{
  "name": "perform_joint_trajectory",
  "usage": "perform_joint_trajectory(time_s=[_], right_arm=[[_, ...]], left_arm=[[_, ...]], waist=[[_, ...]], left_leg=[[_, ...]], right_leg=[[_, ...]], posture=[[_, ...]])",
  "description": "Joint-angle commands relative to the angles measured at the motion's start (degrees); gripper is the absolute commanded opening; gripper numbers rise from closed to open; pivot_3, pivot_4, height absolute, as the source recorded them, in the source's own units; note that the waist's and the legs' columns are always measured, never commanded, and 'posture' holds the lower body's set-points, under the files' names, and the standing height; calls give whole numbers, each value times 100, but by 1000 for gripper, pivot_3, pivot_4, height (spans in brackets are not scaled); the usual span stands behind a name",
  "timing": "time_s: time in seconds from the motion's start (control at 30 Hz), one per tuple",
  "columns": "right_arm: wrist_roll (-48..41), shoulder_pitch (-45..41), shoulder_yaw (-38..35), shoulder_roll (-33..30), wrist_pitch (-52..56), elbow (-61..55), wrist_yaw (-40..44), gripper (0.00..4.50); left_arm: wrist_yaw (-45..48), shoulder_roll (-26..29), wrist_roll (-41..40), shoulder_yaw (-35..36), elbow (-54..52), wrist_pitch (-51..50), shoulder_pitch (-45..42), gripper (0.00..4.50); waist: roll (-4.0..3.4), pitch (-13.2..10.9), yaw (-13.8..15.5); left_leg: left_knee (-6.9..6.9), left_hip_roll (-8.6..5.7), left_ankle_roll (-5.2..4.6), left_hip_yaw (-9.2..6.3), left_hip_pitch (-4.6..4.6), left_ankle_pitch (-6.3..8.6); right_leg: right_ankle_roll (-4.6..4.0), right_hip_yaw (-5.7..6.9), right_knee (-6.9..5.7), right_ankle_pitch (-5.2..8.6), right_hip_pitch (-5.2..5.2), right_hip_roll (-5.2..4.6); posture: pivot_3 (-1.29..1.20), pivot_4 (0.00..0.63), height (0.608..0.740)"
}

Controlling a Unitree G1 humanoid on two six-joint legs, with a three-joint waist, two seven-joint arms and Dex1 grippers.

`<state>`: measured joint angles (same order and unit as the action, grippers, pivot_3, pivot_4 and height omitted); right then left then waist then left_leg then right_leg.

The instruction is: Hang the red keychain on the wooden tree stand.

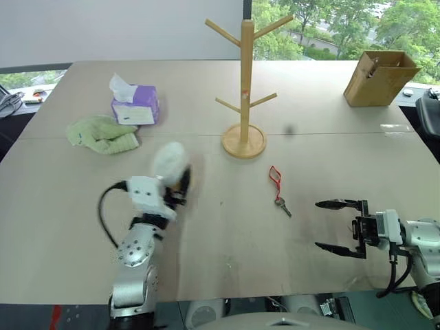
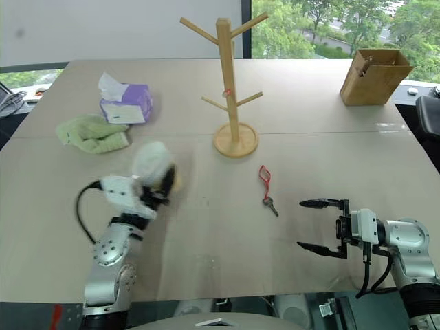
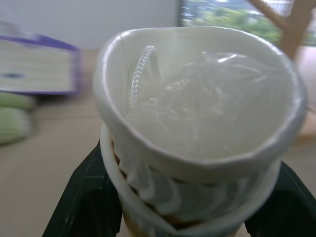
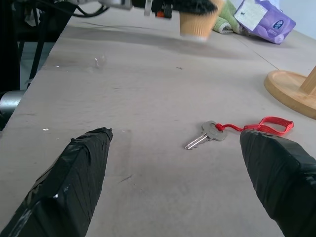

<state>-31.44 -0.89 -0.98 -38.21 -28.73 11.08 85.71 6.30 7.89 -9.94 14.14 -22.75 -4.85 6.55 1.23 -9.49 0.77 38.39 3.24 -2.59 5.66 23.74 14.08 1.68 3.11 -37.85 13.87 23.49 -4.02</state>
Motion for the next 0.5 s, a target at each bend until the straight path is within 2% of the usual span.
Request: perform_joint_trajectory(time_s=[0.03, 0.17, 0.23, 0.5], right_arm=[[-11, -119, -153, 42, -36, -61, -2, 4479], [37, -300, -106, 183, -36, -11, -100, 4479], [39, -392, -80, 261, 14, -86, -153, 4479], [70, -395, -72, 319, 120, -316, -186, 4479]], left_arm=[[-1028, -87, 108, 884, -205, -311, -232, 2770], [-1783, 92, 24, 1770, 398, -610, -758, 2770], [-1976, 415, 80, 2101, 908, -670, -1083, 2770], [-2061, 1466, 181, 2438, 2654, -390, -1931, 2770]], waist=[[2, -1, 4], [4, 1, 13], [7, 2, 11], [14, 4, 9]], left_leg=[[0, -1, 0, 0, 0, 0], [5, -4, 0, -5, 0, 0], [6, -5, 0, -7, 0, -1], [6, -5, 25, -3, 1, -15]], right_leg=[[0, 1, 0, 0, -1, 0], [1, 6, 0, 0, -6, 0], [1, 9, -1, -1, -6, 1], [1, 10, -1, -2, -7, -2]], posture=[[0, 150, 740], [0, 150, 740], [0, 150, 740], [0, 150, 740]])
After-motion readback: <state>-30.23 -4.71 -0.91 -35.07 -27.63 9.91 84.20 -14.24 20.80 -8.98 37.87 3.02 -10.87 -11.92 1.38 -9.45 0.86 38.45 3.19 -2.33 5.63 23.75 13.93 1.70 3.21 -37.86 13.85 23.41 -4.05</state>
